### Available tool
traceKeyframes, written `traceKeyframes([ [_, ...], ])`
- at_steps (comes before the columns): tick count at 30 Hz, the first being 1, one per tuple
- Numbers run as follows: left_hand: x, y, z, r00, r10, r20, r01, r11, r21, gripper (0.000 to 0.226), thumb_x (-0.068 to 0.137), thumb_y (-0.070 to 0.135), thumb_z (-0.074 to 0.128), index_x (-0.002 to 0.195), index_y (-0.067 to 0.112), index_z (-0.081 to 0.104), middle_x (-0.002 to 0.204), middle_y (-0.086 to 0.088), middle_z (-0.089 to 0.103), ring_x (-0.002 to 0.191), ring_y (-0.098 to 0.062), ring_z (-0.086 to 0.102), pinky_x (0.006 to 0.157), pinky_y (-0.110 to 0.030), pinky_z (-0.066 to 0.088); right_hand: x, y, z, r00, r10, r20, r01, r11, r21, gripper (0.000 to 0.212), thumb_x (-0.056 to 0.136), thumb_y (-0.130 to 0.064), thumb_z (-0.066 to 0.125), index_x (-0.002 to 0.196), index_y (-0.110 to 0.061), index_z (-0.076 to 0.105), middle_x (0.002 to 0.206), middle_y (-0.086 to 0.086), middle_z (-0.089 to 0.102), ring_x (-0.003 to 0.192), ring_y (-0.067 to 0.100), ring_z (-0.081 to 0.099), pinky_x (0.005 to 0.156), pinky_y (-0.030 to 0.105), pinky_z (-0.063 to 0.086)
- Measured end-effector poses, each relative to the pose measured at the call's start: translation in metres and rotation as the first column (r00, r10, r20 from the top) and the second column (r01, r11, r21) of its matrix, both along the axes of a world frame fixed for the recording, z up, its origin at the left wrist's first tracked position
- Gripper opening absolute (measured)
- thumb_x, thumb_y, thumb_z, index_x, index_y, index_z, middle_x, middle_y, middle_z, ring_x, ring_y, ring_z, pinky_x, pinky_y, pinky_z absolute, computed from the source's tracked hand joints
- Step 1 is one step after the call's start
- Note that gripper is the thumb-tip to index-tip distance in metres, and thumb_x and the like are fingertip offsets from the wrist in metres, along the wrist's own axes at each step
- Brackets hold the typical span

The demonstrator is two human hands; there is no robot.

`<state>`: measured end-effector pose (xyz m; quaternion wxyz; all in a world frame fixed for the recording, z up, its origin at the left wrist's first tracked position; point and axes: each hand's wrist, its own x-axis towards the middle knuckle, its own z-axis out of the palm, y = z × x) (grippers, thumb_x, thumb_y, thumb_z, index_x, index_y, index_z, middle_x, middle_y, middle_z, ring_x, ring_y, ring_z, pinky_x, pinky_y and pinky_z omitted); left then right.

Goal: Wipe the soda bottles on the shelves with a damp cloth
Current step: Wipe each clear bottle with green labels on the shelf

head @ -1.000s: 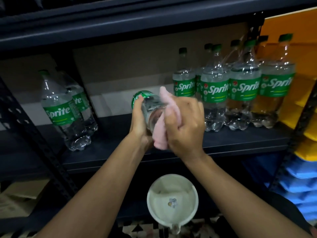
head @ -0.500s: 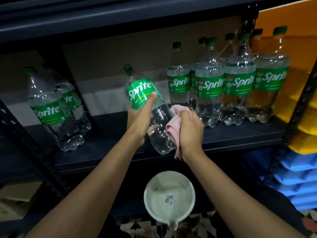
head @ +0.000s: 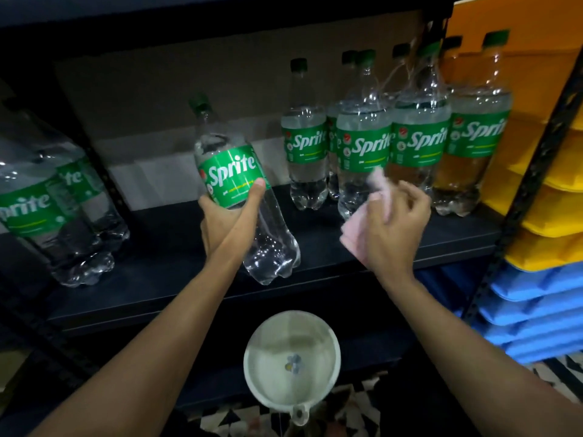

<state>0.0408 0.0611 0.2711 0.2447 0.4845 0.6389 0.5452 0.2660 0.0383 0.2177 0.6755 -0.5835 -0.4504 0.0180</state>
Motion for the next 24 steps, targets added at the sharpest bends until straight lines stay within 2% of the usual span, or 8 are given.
traceKeyframes([
  [1, 0.001, 0.000, 0.000, 1.000, -0.007, -0.013, 0.007, 1.000, 0.002, 0.076, 0.076, 0.078, 0.075, 0.124, 0.026, 0.047, 0.101, 0.015, 0.063, 0.098, -0.018, 0.068, 0.096, -0.043, 0.056, 0.007, 0.004, -0.009, 0.948, 0.014, 0.317, 0.012, 0.997, -0.081, 0.034, 0.098, -0.036, 0.058, 0.129, -0.022, 0.064, 0.131, 0.008, 0.047, 0.123, 0.027, 0.044, 0.107, 0.034, 0.034],
  [2, 0.001, 0.000, -0.001, 1.000, -0.016, -0.021, 0.017, 1.000, 0.006, 0.075, 0.077, 0.078, 0.075, 0.123, 0.026, 0.047, 0.100, 0.017, 0.063, 0.096, -0.016, 0.068, 0.096, -0.044, 0.057, 0.015, 0.009, -0.022, 0.816, 0.065, 0.574, 0.044, 0.984, -0.173, 0.037, 0.098, -0.042, 0.054, 0.131, -0.028, 0.064, 0.132, 0.011, 0.046, 0.123, 0.032, 0.042, 0.105, 0.044, 0.032],
  [3, 0.002, 0.002, -0.001, 0.999, -0.023, -0.025, 0.024, 1.000, 0.010, 0.075, 0.076, 0.078, 0.075, 0.123, 0.027, 0.047, 0.100, 0.017, 0.063, 0.096, -0.016, 0.068, 0.095, -0.044, 0.057, 0.020, 0.011, -0.031, 0.689, 0.156, 0.707, 0.072, 0.957, -0.281, 0.041, 0.097, -0.048, 0.048, 0.133, -0.035, 0.063, 0.129, 0.010, 0.047, 0.120, 0.034, 0.043, 0.102, 0.048, 0.031],
  [4, 0.002, 0.002, 0.000, 0.999, -0.026, -0.024, 0.027, 1.000, 0.015, 0.075, 0.076, 0.078, 0.075, 0.123, 0.028, 0.047, 0.100, 0.018, 0.064, 0.097, -0.015, 0.069, 0.094, -0.044, 0.058, 0.024, 0.012, -0.036, 0.629, 0.279, 0.726, 0.074, 0.908, -0.413, 0.046, 0.095, -0.052, 0.041, 0.134, -0.039, 0.062, 0.125, 0.007, 0.050, 0.116, 0.034, 0.046, 0.098, 0.048, 0.032],
  [6, 0.003, 0.002, 0.001, 0.999, -0.025, -0.034, 0.026, 0.999, 0.032, 0.074, 0.076, 0.076, 0.077, 0.125, 0.028, 0.048, 0.099, 0.019, 0.064, 0.099, -0.015, 0.068, 0.092, -0.039, 0.055, 0.026, 0.009, -0.035, 0.637, 0.434, 0.637, 0.033, 0.810, -0.585, 0.051, 0.093, -0.054, 0.034, 0.135, -0.042, 0.061, 0.119, -0.001, 0.052, 0.113, 0.028, 0.047, 0.095, 0.045, 0.035],
  [15, 0.010, 0.007, -0.005, 0.990, -0.043, -0.136, 0.064, 0.986, 0.156, 0.093, 0.071, 0.072, 0.083, 0.141, 0.027, 0.042, 0.120, 0.009, 0.068, 0.107, -0.017, 0.067, 0.090, -0.031, 0.051, 0.018, 0.015, -0.006, 0.644, 0.541, 0.540, 0.092, 0.647, -0.757, 0.046, 0.091, -0.051, 0.049, 0.135, -0.042, 0.059, 0.130, -0.003, 0.049, 0.129, 0.026, 0.043, 0.106, 0.046, 0.032],
  [20, 0.010, 0.004, -0.015, 0.984, -0.107, -0.139, 0.134, 0.972, 0.195, 0.108, 0.068, 0.067, 0.088, 0.152, 0.026, 0.032, 0.130, 0.010, 0.063, 0.113, -0.013, 0.065, 0.095, -0.031, 0.053, 0.001, 0.010, -0.003, 0.686, 0.476, 0.550, 0.079, 0.703, -0.707, 0.051, 0.089, -0.062, 0.056, 0.136, -0.043, 0.056, 0.134, -0.006, 0.048, 0.131, 0.024, 0.037, 0.108, 0.043, 0.026],
  [24, 0.004, 0.004, -0.014, 0.965, -0.235, -0.114, 0.251, 0.955, 0.161, 0.116, 0.070, 0.057, 0.091, 0.159, 0.025, 0.024, 0.138, 0.012, 0.057, 0.121, -0.007, 0.060, 0.096, -0.021, 0.047, -0.024, 0.008, 0.006, 0.753, 0.447, 0.483, -0.087, 0.795, -0.601, 0.060, 0.085, -0.069, 0.055, 0.137, -0.040, 0.059, 0.130, -0.008, 0.051, 0.130, 0.021, 0.039, 0.110, 0.042, 0.031],
])
